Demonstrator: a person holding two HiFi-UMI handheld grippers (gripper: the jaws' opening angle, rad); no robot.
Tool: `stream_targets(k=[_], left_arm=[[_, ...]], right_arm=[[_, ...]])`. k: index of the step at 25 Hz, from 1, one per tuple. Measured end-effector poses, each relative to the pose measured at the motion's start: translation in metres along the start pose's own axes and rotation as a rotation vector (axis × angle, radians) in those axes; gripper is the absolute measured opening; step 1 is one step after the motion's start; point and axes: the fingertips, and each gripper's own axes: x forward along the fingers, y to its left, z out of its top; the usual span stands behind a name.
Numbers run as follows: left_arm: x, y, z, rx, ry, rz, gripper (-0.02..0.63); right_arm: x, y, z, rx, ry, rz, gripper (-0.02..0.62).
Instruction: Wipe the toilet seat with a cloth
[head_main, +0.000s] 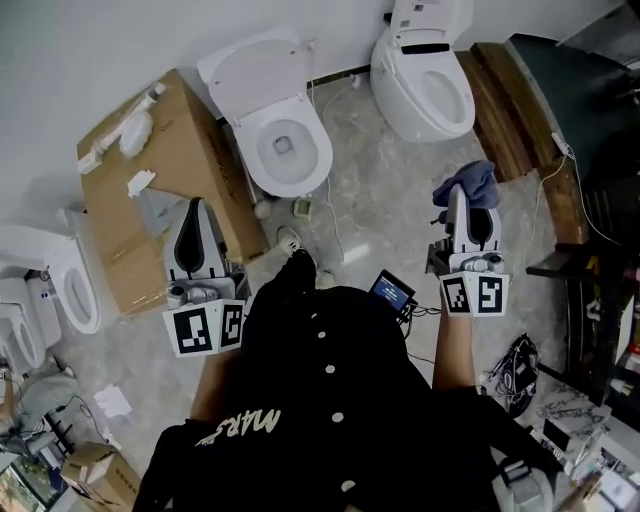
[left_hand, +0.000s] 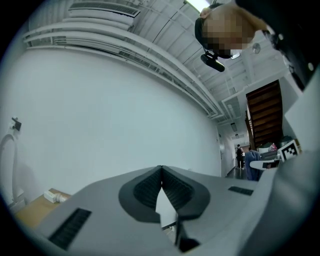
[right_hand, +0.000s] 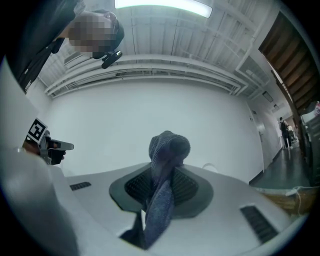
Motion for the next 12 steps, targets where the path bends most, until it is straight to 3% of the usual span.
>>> stream_targets(k=[12], left_arm=[[0.089, 0.057, -0.002, -0.044, -0.032, 0.027, 0.006]], right_arm=[[0.112, 0.012, 0.000, -0.063, 0.007, 0.020, 0.086]])
